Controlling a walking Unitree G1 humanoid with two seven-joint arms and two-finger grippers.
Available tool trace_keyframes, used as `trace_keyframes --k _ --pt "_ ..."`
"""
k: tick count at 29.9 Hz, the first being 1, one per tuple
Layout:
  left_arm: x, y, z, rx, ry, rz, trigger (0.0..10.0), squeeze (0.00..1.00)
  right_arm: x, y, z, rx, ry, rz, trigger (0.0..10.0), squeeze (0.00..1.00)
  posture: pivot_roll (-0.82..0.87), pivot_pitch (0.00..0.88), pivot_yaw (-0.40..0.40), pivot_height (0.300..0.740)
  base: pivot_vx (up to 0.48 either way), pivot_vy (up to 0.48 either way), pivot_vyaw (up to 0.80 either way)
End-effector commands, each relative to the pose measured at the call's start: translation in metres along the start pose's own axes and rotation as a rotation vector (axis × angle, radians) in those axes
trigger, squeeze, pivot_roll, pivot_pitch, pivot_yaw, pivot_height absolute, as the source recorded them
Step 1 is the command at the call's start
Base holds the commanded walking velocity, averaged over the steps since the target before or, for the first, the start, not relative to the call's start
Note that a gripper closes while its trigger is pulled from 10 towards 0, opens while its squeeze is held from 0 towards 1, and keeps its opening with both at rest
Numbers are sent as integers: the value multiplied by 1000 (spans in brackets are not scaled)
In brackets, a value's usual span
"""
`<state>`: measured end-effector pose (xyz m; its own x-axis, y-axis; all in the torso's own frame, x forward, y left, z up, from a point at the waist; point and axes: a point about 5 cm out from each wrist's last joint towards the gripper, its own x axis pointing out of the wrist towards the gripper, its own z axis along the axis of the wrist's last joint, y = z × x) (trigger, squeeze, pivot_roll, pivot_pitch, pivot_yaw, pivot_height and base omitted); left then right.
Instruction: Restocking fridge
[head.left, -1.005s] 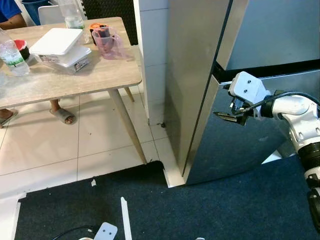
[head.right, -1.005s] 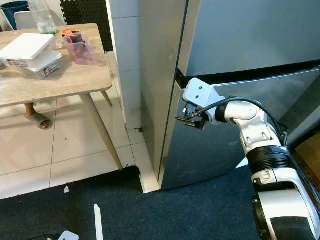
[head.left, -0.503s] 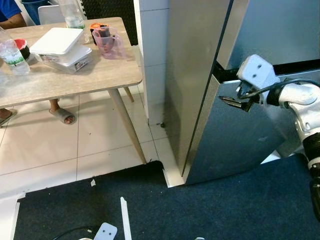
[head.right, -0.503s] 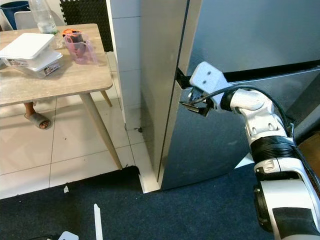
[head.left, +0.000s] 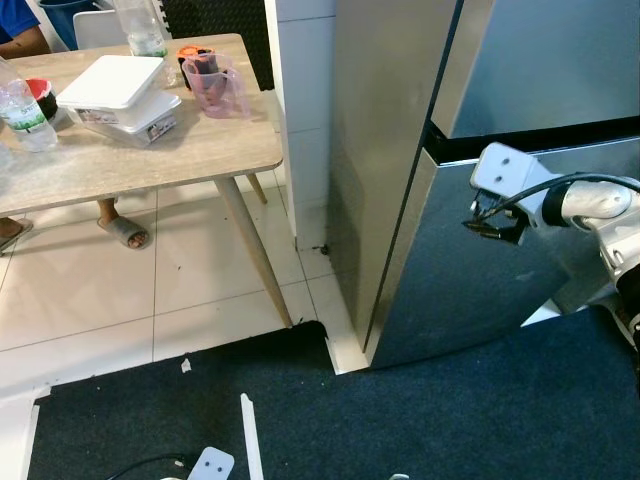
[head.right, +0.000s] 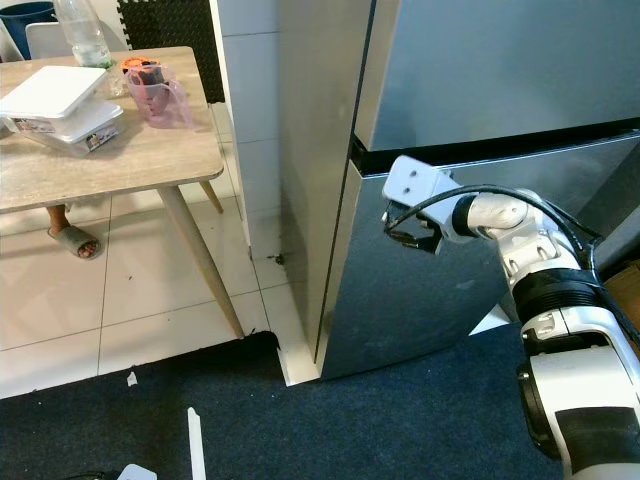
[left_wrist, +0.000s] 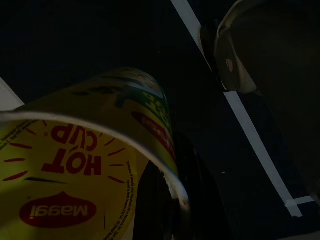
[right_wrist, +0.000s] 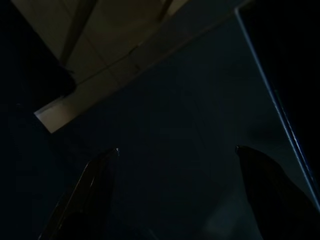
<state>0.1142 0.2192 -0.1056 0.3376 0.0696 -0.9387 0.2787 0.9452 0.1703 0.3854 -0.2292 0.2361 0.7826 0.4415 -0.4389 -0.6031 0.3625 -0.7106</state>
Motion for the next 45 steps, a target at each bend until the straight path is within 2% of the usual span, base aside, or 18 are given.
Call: trace_keyframes --k 1,6,10,18,24,29,32,36,38,45 --pt "1 -26 -2 -10 2 -76 10000 0 0 -6 4 -20 7 -33 10000 0 -83 111 -73 740 0 0 0" --pt "1 -27 -5 -6 9 -80 10000 0 11 -3 19 -19 -62 -34 10000 0 -73 110 -75 740 0 0 0" --pt "1 -26 -6 -5 10 -76 10000 0 7 -9 27 -4 -125 -14 10000 0 -73 108 -75 740 0 0 0" --pt "1 -24 -6 -4 9 -71 10000 0 2 -16 28 -5 -138 -11 10000 0 -71 107 -78 740 0 0 0" --pt "1 -24 -6 -5 9 -72 10000 0 2 -21 26 -14 -102 -60 10000 0 -71 108 -78 740 0 0 0" --pt "1 -25 -5 -7 5 -71 10000 0 9 -18 20 -91 17 -72 10000 0 -72 113 -79 740 0 0 0" --pt "1 -26 -6 -6 6 -71 10000 0 14 -14 21 -125 40 -70 10000 0 -75 116 -80 740 0 0 0" --pt "1 -26 -6 -5 7 -72 10000 0 20 -10 24 -146 45 -54 10000 0 -75 116 -80 740 0 0 0" --pt "1 -26 -6 -5 8 -74 10000 0 25 -5 29 -189 45 -15 10000 0 -75 117 -80 740 0 0 0" --pt "1 -26 -6 -4 9 -71 10000 0 26 -8 45 -200 -20 11 10000 0 -79 116 -82 740 0 0 0"
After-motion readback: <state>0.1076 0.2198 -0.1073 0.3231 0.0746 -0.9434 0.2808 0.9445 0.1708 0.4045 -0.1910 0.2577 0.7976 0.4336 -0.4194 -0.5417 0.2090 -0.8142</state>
